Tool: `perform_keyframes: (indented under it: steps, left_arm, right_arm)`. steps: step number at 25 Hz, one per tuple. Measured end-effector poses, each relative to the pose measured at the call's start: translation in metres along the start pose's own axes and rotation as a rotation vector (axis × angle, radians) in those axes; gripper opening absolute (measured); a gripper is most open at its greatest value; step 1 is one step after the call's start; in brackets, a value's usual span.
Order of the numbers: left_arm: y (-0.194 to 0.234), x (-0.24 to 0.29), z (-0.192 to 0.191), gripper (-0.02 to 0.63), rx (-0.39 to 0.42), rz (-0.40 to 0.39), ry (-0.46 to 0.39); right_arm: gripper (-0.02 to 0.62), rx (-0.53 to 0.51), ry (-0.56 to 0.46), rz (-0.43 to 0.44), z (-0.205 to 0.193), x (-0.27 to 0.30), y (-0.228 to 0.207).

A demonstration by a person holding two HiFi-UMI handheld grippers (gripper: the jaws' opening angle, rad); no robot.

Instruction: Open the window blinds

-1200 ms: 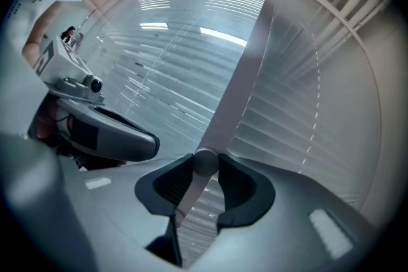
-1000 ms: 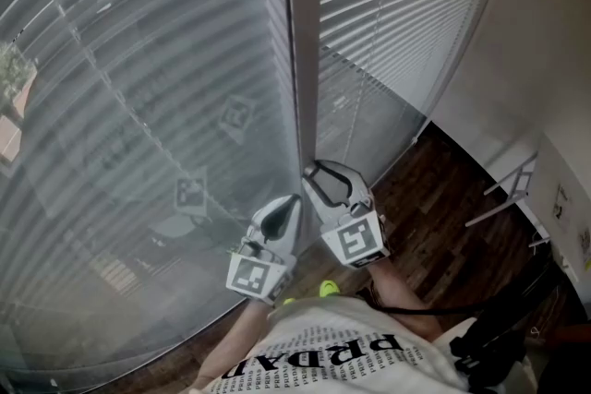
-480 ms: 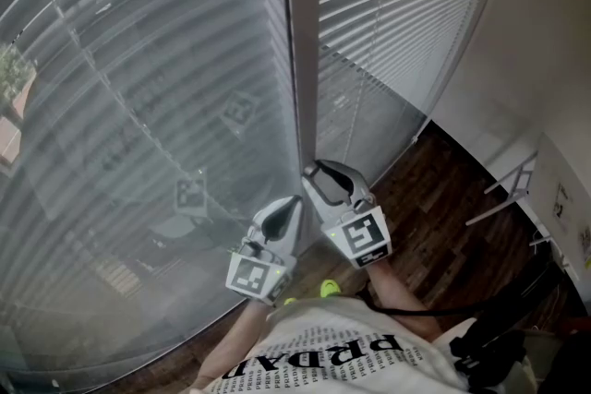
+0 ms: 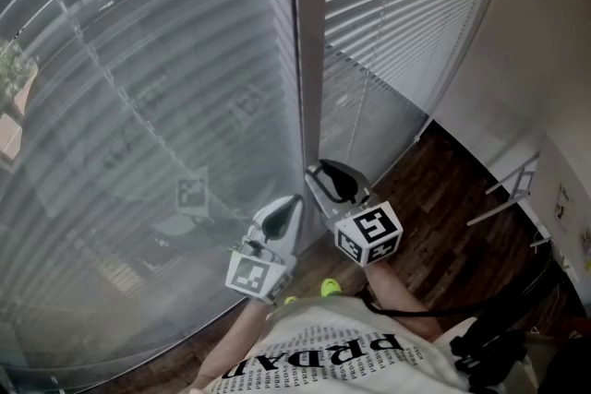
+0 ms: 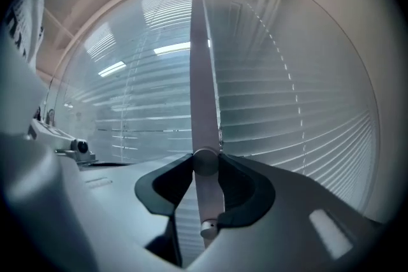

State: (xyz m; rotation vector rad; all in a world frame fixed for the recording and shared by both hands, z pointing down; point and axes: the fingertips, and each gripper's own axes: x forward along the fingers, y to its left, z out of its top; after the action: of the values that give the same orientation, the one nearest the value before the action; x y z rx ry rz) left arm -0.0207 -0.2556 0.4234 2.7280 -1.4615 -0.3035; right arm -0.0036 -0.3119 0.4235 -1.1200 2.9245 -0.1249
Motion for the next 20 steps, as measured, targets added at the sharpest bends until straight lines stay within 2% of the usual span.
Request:
perform_keyframes:
  steps: [8,17,20]
  left_arm:
    - [0.0005,-0.0007,0.0013,-0.006,-0.002,0.001,-0.003]
    - [-0.0004,0.0,0.0019,-0.006,-0.007,0.001,-0.004]
    - [-0.0006,0.0,0.0017,-0.006,-0.007,0.0,-0.004]
  right_arm:
    - [0.124,0.143,-0.011,-0.008,-0.0006,0.0003,-0.0015]
    - [0.124,0.219,-0.012,-0.021,-0.0001,0.0003,-0.0026]
    - [0.124,0.216,-0.015,-0.023,-0.0001,0.0003,-0.0028]
